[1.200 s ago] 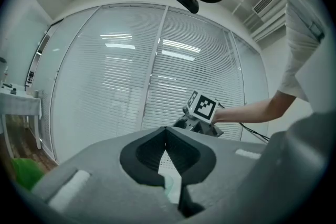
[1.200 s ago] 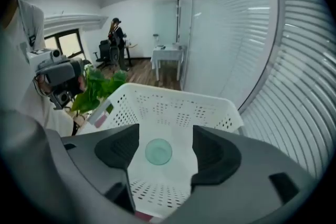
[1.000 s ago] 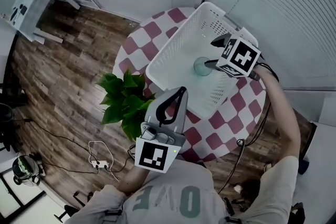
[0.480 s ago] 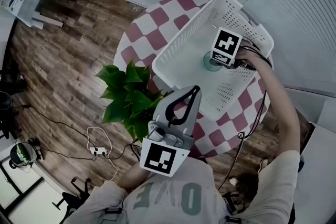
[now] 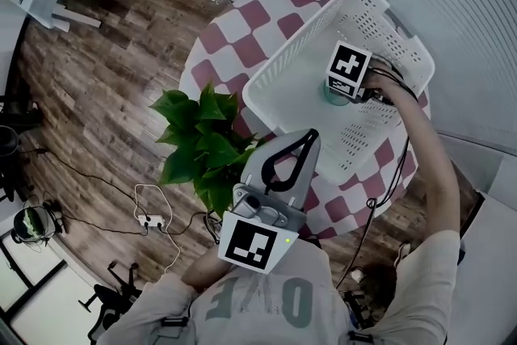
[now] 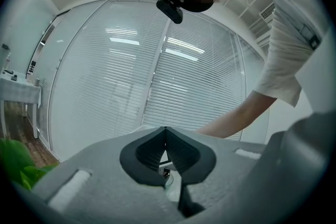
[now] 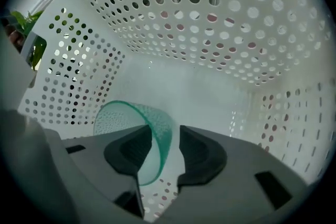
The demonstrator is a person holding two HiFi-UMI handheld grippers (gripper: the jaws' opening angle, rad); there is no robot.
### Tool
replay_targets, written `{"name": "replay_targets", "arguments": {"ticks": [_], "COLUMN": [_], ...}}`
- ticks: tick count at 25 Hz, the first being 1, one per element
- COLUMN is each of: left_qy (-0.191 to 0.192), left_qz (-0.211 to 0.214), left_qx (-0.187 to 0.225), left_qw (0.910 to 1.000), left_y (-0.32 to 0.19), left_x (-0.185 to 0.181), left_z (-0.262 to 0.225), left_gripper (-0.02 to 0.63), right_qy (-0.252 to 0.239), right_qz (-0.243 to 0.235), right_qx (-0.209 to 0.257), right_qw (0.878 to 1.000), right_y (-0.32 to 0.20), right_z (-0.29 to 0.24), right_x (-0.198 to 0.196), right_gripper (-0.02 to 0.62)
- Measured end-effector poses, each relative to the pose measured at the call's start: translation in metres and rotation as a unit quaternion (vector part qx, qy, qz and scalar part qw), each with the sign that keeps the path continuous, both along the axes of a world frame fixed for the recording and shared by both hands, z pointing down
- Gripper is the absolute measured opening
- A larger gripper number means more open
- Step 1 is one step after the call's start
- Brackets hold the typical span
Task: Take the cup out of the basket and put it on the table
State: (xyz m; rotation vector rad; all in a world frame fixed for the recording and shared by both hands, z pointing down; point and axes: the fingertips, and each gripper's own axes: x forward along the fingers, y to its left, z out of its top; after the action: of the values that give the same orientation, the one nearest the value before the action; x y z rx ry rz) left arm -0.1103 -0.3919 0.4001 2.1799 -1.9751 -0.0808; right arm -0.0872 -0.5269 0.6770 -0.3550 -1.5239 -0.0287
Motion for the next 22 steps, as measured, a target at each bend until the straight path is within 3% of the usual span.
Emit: {"name": "replay_targets", "arguments": {"ticks": [5,13,18,22], "left_qy": [0.002,-0.013,-0.024,-0.037], "left_qz": [-0.009,0.001,0.013,0.021], "left_qx": [0.005,0.018,0.035,0.047], "left_qw": [0.9999,0.9998,0.999,0.998], "left_y": [-0.001,0.004,0.013,0.024], "left_x": [-0.002,0.006,0.019,0.031], "left_z": [-0.004,-0.01,-0.028,-0.046], "left_gripper": [0.003,0.003,0.003,0.003], "right_qy": [0.006,-0.023,-0.119,-0.227], "right_qz": [-0.019,-0.011,0.049,0.119], "right_qx": [0.025,0.047,0.051,0.049], "right_qw": [0.999,0.999,0.99,0.965], "right_y": [-0.004,-0.009,-0.009,-0.002], "right_z": [0.004,-0.019,-0.088,-0.166], "right_x": [0.003,0.003,-0.011,-0.017], "right_gripper": [0.043,0.028,0.023,0.022]}}
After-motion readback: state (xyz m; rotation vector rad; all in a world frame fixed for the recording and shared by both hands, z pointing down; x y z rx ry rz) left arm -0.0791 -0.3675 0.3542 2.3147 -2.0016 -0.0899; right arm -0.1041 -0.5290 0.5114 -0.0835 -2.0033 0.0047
